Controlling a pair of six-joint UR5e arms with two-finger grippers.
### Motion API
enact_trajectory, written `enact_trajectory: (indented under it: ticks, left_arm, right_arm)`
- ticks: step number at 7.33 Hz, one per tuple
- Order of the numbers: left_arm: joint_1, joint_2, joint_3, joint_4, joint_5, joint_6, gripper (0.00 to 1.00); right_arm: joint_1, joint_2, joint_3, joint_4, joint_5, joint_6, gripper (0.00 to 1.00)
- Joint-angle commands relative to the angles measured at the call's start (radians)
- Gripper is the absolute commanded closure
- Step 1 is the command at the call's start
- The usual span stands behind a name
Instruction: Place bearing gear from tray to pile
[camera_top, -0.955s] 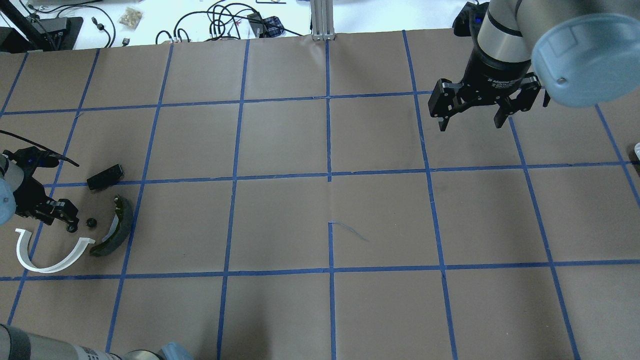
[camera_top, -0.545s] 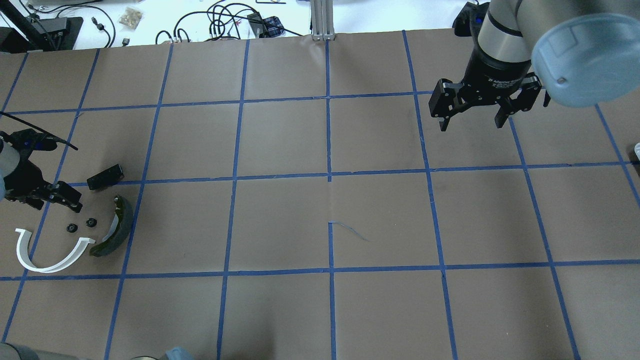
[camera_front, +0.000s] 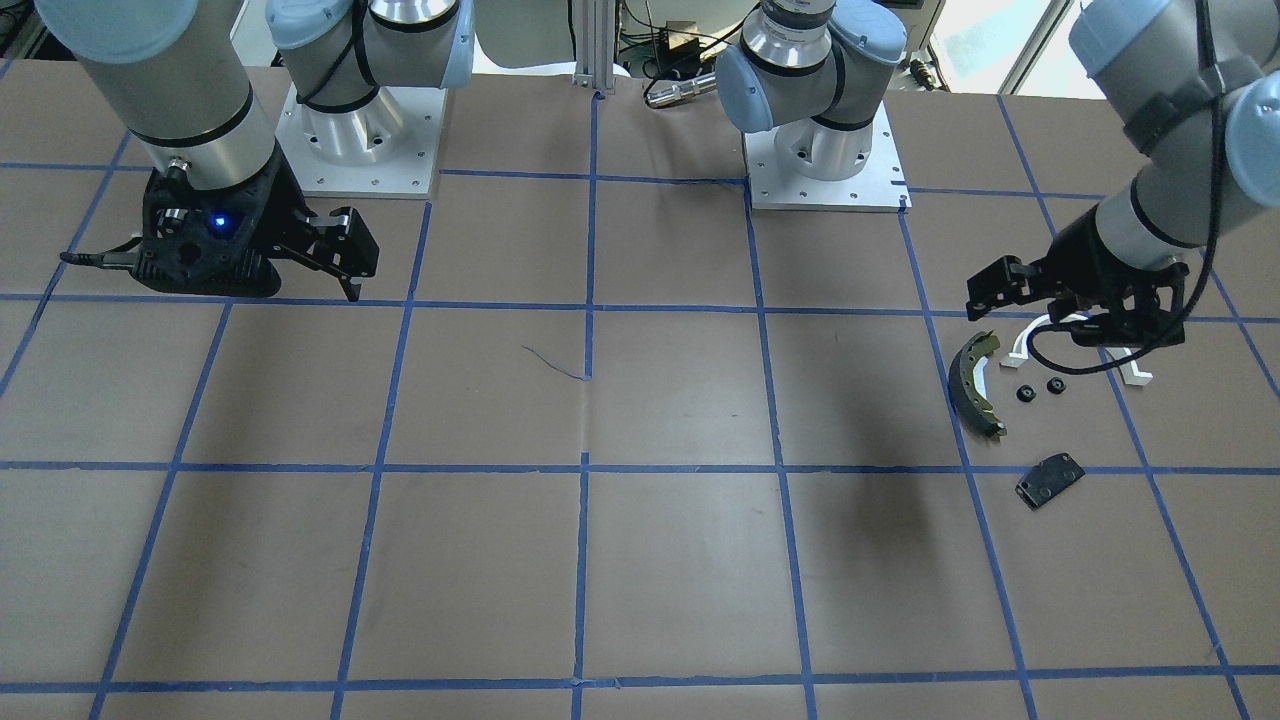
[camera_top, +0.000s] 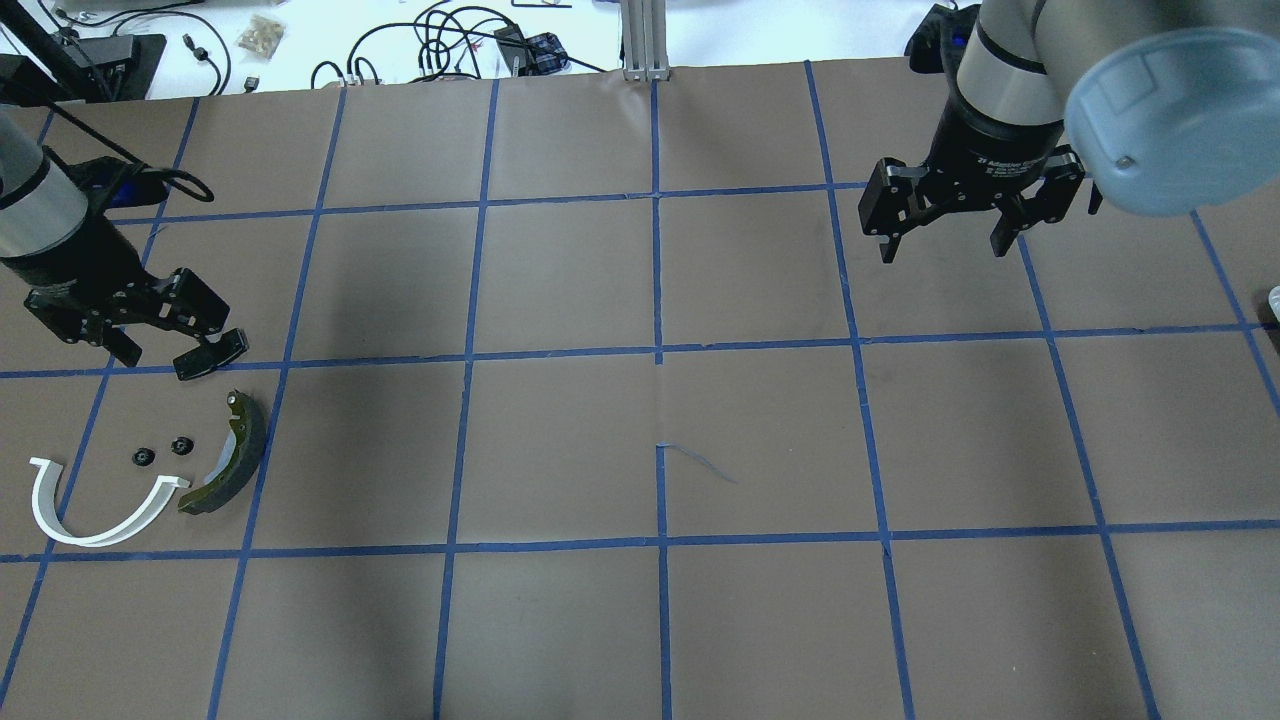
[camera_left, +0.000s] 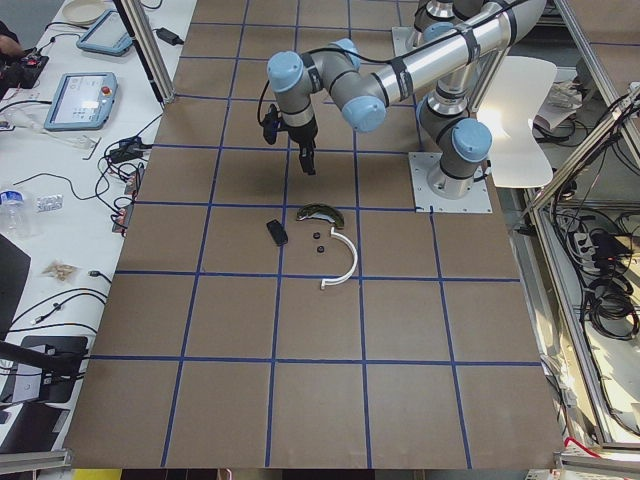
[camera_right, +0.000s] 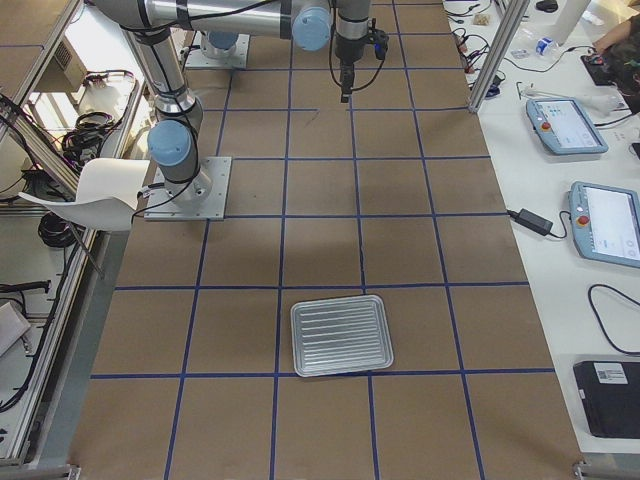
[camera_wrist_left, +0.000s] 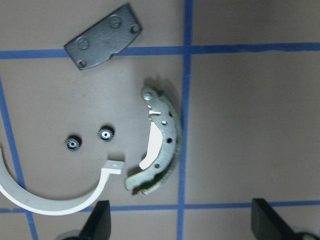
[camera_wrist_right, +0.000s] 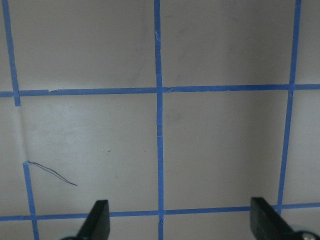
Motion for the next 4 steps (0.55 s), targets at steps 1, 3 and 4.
enact_trajectory:
  ticks: [1, 3, 4]
  left_arm:
    - [-0.183, 0.082, 0.078, -0.132, -0.041, -0.219, 0.0]
    - [-0.334, 0.084, 0.189, -0.185, -0.047, -0.336, 0.0]
    - [-0.392, 0.075, 0.18, -0.095, -0.034, -0.364, 0.0]
  right_arm:
    - [0.0, 0.0, 0.002, 0.001, -0.001, -0.001, 0.0]
    - [0.0, 0.0, 0.002, 0.004, 0.005, 0.005, 0.0]
    - [0.0, 0.0, 0.0, -0.002, 0.005, 0.005, 0.0]
